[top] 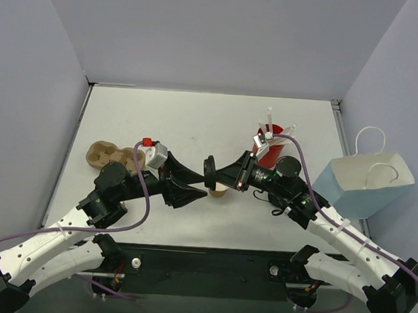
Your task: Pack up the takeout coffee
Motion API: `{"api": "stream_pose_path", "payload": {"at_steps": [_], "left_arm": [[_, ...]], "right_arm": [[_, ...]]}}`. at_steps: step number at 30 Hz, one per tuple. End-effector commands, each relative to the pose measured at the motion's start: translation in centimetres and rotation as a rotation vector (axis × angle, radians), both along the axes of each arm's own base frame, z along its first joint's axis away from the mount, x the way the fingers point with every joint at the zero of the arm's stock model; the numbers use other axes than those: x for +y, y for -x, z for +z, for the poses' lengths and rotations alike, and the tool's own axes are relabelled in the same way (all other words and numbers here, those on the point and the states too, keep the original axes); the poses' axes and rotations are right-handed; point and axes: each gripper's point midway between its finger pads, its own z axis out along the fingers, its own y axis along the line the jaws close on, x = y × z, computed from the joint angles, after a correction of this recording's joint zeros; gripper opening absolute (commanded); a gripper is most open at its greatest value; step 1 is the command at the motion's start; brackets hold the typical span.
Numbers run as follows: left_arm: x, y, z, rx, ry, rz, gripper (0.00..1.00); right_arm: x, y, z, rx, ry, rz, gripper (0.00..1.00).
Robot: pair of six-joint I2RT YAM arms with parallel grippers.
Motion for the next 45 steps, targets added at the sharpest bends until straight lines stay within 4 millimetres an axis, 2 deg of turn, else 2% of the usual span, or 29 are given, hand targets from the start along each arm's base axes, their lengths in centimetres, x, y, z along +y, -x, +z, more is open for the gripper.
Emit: {"api": "stream_pose_path", "payload": {"at_steps": [1,9,16,20,27,30,33,34,38,42,43,45], "left_arm": [[-0.1,-0.6,2.4,-0.087,0.025,0.055,0.59],[0.2,-0.9,2.5,-0.104,0.030,0.086,0.59],[1.2,-1.9,2.1,-0.115,0.004,0.174,0.59],[1.2,-1.6,2.6,-0.131,0.017,0.161,0.59],[0.5,-0.6,2.3,-0.107,0.043,0.085,0.55],[0.4,-0.6,2.1,-0.092,0.050,0.081,0.50],[0.5,-0.3,2.4,-0.090,0.063,0.074,0.32],[0.5,-0.2,2.6,-0.091,0.068,0.071,0.21],[0.5,-0.2,2.7,-0.072,0.069,0.067,0.02],[0.7,-0.6,2.1,-0.036,0.057,0.095,0.00],[0.8,-0.6,2.1,-0.034,0.059,0.099,0.00],[1.1,-0.9,1.8,-0.019,0.053,0.124,0.00]], "right_arm": [[0.4,0.1,1.3,-0.041,-0.050,0.006,0.00],[0.5,0.2,0.8,-0.032,-0.043,0.010,0.00],[0.7,0.3,0.7,-0.026,-0.042,0.022,0.00],[0.6,0.5,0.5,-0.021,-0.039,0.025,0.00],[1.0,0.6,0.8,-0.014,-0.057,0.033,0.00],[1.2,0.6,0.7,-0.009,-0.058,0.038,0.00],[1.3,0.8,0.5,-0.002,-0.058,0.047,0.00],[1.4,0.8,0.4,0.001,-0.057,0.047,0.01],[1.2,0.9,0.3,-0.001,-0.058,0.041,0.04],[0.8,1.0,-0.1,-0.015,-0.025,0.030,0.15],[0.7,1.0,0.0,-0.020,-0.019,0.025,0.24],[0.1,0.9,-0.5,-0.035,0.013,0.000,0.32]]}}
